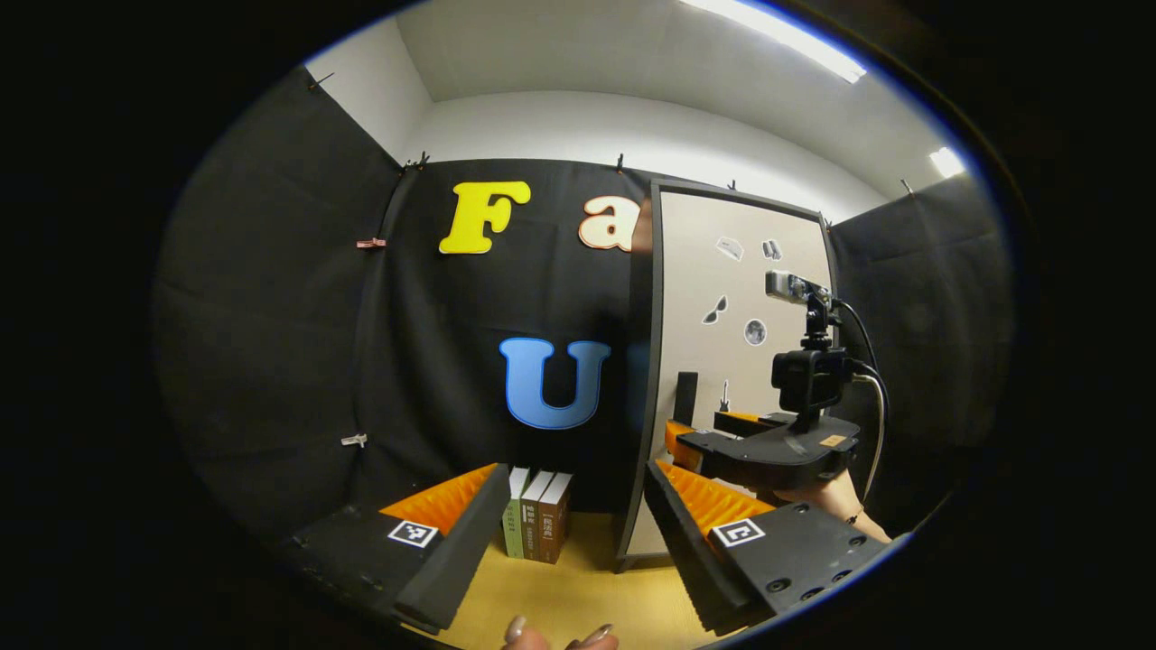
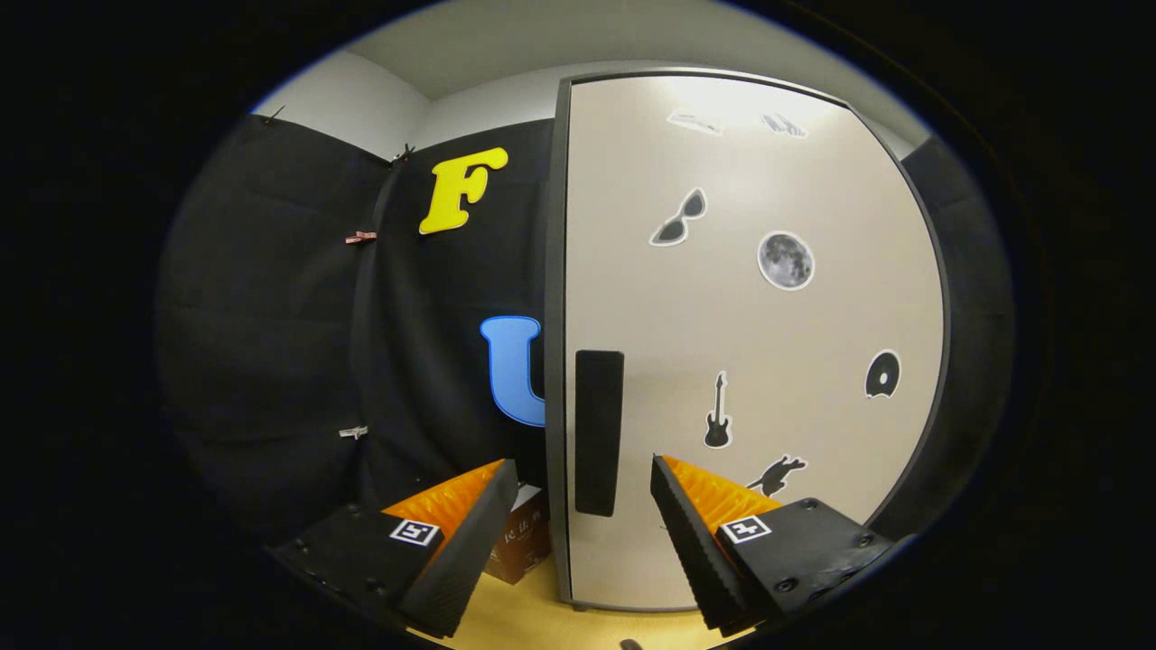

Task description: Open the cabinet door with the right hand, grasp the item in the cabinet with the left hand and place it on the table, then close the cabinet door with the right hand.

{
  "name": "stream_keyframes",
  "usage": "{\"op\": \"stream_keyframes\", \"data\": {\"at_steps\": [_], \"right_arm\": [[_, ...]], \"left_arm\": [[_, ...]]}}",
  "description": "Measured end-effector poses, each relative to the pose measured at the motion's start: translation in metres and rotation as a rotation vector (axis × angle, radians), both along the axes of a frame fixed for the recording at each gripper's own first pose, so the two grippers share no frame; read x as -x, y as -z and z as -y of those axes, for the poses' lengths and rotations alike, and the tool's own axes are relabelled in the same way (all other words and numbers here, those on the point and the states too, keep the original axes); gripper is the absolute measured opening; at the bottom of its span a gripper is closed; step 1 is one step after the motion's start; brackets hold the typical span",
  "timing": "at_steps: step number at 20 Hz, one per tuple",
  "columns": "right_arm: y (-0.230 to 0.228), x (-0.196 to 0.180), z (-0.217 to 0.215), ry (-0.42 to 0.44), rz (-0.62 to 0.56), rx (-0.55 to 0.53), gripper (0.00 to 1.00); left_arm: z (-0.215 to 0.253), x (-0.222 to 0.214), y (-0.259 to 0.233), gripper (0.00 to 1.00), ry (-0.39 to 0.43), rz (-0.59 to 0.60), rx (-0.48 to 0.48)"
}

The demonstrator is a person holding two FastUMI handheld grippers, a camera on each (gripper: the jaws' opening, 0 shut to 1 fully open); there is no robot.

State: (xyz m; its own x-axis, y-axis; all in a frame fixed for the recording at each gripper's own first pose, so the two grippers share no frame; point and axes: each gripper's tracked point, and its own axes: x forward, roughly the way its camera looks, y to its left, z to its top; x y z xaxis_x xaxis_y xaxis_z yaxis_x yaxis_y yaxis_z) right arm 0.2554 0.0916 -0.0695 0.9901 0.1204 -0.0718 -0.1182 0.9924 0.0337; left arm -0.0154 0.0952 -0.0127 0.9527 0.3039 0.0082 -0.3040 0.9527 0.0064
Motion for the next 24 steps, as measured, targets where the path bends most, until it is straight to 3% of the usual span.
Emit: {"op": "stream_keyframes", "data": {"at_steps": [9, 10, 12, 13, 15, 18, 19, 20, 24], "right_arm": [[0.025, -0.047, -0.006, 0.046, -0.04, 0.002, 0.93], [0.022, -0.049, -0.002, 0.07, -0.025, 0.011, 0.87], [0.015, -0.052, -0.001, 0.095, 0.0, 0.014, 0.63], [0.013, -0.05, 0.003, 0.115, 0.002, 0.015, 0.6], [0.015, -0.052, 0.006, 0.139, 0.0, 0.02, 0.42], [0.014, -0.052, 0.007, 0.13, 0.002, 0.023, 0.23], [0.015, -0.049, 0.007, 0.126, -0.009, 0.006, 0.23], [0.017, -0.055, 0.008, 0.124, -0.006, -0.002, 0.11], [0.013, -0.043, 0.007, 0.109, -0.01, -0.006, 0.11]], "left_arm": [[0.003, -0.009, 0.003, 0.95, 0.0, -0.014, -0.021], [0.003, -0.009, 0.003, 0.95, -0.004, -0.017, -0.029], [0.003, -0.011, 0.004, 0.95, -0.005, -0.018, -0.031], [0.004, -0.012, 0.004, 0.94, -0.002, -0.017, -0.027], [0.006, -0.011, 0.002, 0.94, 0.003, -0.011, -0.021], [0.003, -0.007, 0.0, 0.94, -0.001, 0.002, -0.02], [0.003, -0.005, -0.001, 0.94, 0.001, 0.005, -0.015], [0.002, -0.002, 0.0, 0.94, 0.001, 0.006, -0.012], [-0.006, 0.005, 0.006, 0.94, 0.009, 0.0, -0.008]]}}
